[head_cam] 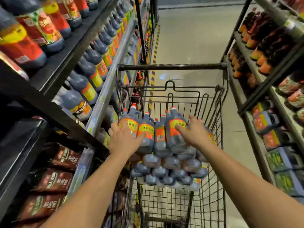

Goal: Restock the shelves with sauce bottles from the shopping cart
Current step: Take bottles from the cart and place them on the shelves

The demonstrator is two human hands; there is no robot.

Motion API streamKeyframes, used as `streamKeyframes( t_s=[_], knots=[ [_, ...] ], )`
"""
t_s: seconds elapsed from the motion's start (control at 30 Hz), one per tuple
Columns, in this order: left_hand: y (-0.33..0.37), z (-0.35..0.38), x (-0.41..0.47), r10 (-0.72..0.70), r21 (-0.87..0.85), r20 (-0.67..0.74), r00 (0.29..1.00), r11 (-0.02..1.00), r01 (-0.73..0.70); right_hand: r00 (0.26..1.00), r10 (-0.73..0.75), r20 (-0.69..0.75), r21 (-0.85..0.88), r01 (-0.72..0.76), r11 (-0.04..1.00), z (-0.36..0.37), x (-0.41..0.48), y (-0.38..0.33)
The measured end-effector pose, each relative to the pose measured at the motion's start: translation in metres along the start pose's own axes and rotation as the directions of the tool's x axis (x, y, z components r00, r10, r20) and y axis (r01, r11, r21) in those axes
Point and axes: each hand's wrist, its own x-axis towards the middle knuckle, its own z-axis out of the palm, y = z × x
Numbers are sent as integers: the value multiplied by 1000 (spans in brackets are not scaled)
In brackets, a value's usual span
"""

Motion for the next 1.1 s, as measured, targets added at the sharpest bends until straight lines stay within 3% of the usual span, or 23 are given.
streamKeyframes(
  t_s=[0.13,0.23,0.37,0.47,0.7,0.83,0.97,1.1],
  knots=[
    [-6,20,27,-85,107,110,990,992,73,977,182,108,59,-189,980,14,30,5],
    [-10,31,44,-116,130,164,980,987,95,920,301,249,274,-365,890,19,45,6],
    [-9,41,68,-173,163,166,971,976,146,865,301,401,295,-433,852,19,59,1],
    [-6,48,82,-222,150,137,965,968,202,868,268,417,263,-398,879,24,62,-2],
    [-4,56,102,-327,157,97,940,938,310,959,207,193,151,-237,960,32,57,3],
    [-3,54,104,-341,130,109,934,936,327,973,157,172,169,-186,968,32,38,1],
    [-10,48,83,-340,10,84,937,940,340,994,54,97,150,-68,986,33,13,-2],
    [-28,36,45,-277,-243,34,960,930,276,996,-88,-14,233,89,968,39,-14,-5]
  ],
)
